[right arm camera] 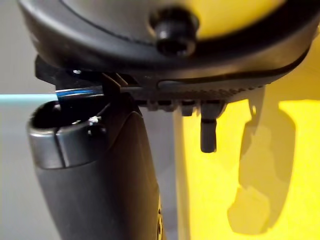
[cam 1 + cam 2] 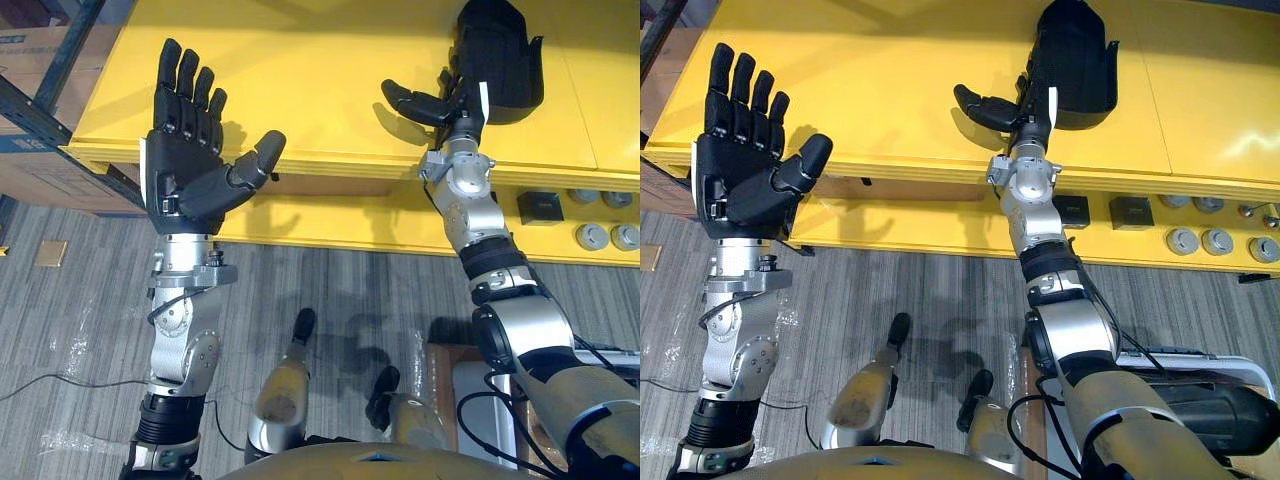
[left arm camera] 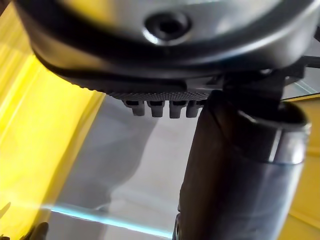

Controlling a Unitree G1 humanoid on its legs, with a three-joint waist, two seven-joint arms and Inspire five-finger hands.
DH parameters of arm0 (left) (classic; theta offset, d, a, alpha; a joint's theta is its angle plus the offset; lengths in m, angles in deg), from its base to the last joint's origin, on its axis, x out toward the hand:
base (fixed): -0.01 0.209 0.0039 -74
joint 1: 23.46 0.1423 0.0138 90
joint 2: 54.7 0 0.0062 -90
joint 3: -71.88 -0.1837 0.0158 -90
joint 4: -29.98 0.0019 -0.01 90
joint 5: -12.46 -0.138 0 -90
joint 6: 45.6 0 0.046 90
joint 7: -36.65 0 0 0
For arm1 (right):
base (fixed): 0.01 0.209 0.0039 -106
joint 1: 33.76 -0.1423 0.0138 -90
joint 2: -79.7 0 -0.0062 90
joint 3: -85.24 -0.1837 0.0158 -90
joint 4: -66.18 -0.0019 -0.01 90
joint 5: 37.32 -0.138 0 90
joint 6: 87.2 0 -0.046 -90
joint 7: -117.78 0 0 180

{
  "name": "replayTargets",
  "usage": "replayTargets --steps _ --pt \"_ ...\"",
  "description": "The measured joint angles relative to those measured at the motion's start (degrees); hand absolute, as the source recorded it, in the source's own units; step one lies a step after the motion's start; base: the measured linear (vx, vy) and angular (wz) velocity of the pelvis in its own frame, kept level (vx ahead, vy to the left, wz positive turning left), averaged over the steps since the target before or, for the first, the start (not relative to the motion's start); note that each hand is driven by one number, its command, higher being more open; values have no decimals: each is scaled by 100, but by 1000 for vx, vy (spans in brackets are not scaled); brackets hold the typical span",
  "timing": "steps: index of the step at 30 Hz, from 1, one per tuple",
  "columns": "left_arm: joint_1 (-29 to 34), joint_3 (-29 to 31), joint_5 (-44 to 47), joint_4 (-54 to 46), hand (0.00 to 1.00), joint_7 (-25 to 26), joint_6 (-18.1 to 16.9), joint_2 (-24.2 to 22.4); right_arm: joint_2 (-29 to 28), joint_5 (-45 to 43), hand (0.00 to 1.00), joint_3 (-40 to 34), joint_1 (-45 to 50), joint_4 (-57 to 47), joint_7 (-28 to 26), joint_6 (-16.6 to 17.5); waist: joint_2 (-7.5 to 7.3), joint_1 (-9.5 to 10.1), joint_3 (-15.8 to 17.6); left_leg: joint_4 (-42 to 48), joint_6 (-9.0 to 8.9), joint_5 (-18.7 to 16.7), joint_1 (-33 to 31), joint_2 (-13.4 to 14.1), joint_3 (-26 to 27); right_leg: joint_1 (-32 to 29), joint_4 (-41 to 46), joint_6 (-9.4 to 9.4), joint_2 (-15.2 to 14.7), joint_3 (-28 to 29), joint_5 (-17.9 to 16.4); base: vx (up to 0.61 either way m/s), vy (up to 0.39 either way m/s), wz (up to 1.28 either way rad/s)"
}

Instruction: Walk over and take three plastic housings, then place them on the shelf

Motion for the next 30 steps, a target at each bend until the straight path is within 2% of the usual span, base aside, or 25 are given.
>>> replayTargets --steps 11,16,19,21,25,28,29,30 --pt "13 -125 -7 4 100 -18 48 7 0 7 100 11 19 1 4 -74 -13 -18 7 -3 3 2 36 6 48 4 14 0 0 48 0 -5 -41 -2" --pt "33 -128 -6 24 100 -17 124 42 0 8 100 11 21 1 -25 -85 -64 -30 36 -4 6 4 36 6 49 5 15 0 -1 48 0 0 -38 0" --pt "39 -128 -5 50 100 -15 124 106 0 -4 100 13 46 2 -173 29 -110 -44 53 -4 6 5 36 6 50 5 15 0 -1 48 1 1 -39 0" --pt "78 -121 -7 61 100 -10 124 132 0 -3 100 30 135 -33 -382 223 -120 -63 51 -3 8 6 47 0 49 12 14 0 -4 45 1 0 0 0" --pt "303 -35 -10 44 100 -13 123 109 -19 3 100 188 922 -1223 -382 284 -121 -118 50 -2 21 15 93 -10 50 61 -9 0 -11 39 0 0 0 0" --pt "629 143 -14 -6 100 -6 124 55 -20 13 100 219 1783 -2650 -323 262 -131 -223 43 -2 43 -15 206 -17 91 168 -54 3 -19 55 1 16 -33 -6" --pt "799 252 -15 -53 100 7 124 -48 -28 19 100 219 2203 -3319 -326 253 -141 -311 25 -2 24 -47 260 -18 121 226 -110 23 -14 67 15 2 -31 -11" --pt "849 282 -16 -62 100 12 123 -76 -28 26 100 215 2372 -3569 -331 252 -150 -325 11 -3 16 -60 272 -13 153 218 -117 23 -12 84 15 -9 -36 -22"
